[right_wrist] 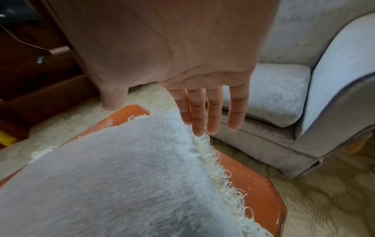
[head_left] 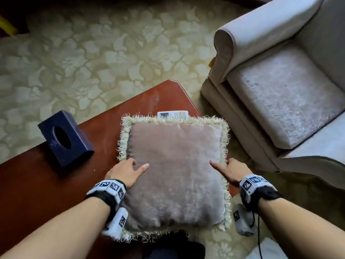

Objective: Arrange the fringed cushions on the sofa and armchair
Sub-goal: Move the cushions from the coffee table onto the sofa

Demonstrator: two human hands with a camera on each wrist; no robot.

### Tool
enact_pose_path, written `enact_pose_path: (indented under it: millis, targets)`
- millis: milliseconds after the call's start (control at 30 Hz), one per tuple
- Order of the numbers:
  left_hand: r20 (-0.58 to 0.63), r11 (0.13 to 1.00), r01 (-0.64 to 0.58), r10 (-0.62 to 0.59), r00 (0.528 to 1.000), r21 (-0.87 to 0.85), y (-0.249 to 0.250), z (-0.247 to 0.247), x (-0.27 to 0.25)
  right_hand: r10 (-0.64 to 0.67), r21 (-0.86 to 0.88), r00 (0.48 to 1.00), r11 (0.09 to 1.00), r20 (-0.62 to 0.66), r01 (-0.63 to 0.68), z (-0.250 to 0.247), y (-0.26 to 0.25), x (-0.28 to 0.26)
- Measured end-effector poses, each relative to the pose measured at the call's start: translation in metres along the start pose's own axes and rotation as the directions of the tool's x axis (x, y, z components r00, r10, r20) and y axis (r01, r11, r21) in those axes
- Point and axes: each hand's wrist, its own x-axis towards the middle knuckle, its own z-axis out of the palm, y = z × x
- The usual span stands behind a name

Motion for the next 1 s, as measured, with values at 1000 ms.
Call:
enact_pose_path:
  millis: [1000]
  targets:
    - [-0.024,0.914,-0.026,0.018,1.000,-0.406,0.050,0.008,0.053,-0.174,0.653,0.984,0.749,0.034,0.110,0.060,0.072,0.045]
